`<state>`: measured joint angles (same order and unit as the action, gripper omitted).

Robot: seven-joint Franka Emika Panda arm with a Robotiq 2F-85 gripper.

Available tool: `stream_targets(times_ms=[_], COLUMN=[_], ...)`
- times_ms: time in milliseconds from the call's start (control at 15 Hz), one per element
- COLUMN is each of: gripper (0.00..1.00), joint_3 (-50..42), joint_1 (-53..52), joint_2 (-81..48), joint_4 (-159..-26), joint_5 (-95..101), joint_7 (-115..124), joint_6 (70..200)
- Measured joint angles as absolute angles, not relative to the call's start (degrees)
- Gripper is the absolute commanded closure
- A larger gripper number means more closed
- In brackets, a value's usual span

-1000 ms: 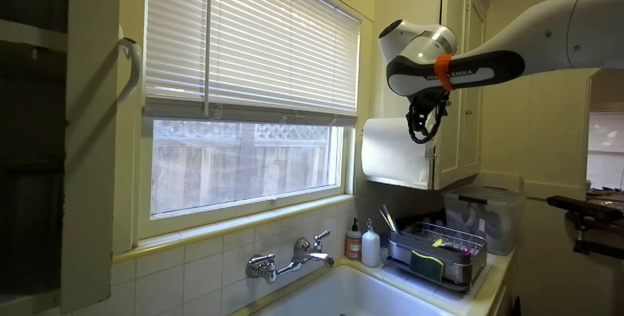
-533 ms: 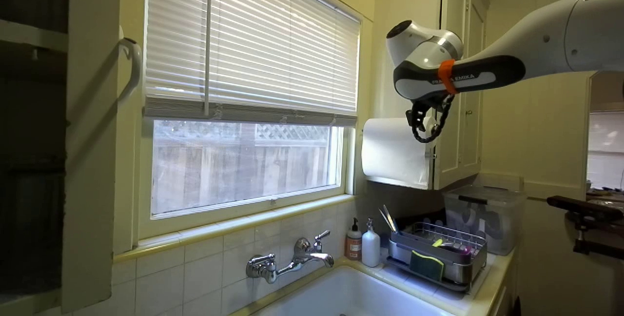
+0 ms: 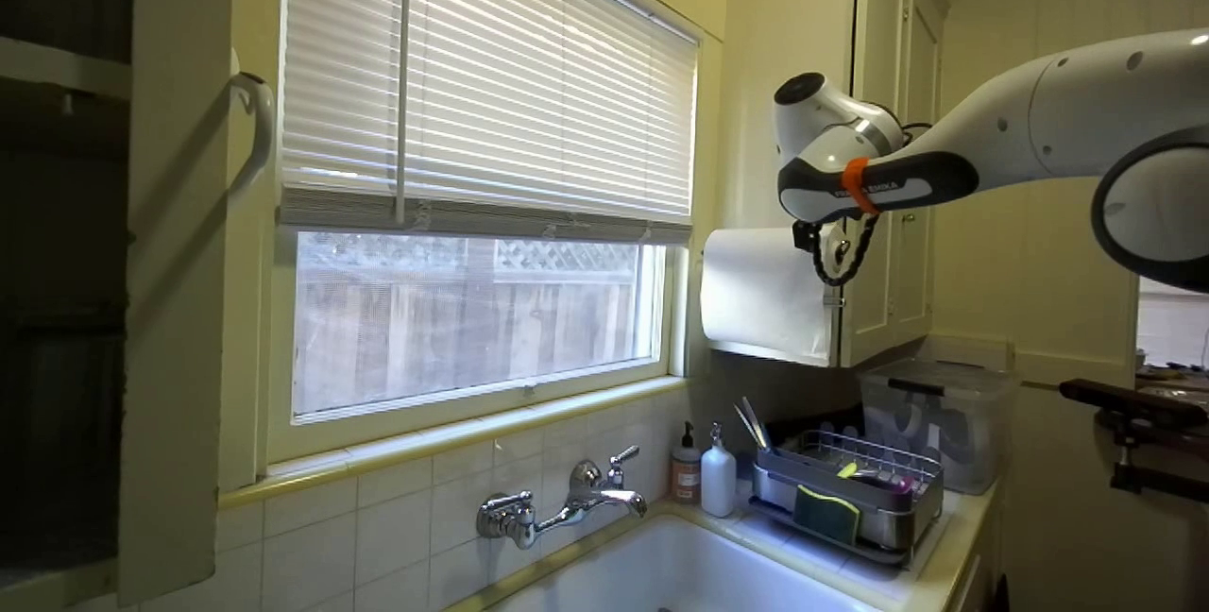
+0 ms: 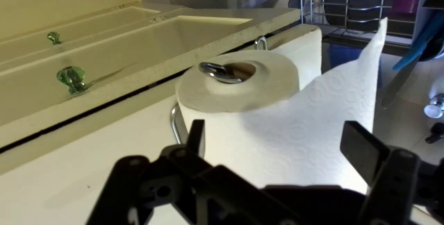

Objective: Pick up the tissue paper and put it on the left side of the base top

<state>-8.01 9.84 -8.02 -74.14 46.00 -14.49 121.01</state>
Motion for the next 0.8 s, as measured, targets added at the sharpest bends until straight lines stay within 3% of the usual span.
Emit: stream_targets(times_ms=[800], gripper=[0.0], joint_3=[-8.67], joint_1=[10.5], joint_2=[-13.89], joint_4=[-69.46], joint_5=[45.96], joint_7=[-12.64], joint_6=[126.69])
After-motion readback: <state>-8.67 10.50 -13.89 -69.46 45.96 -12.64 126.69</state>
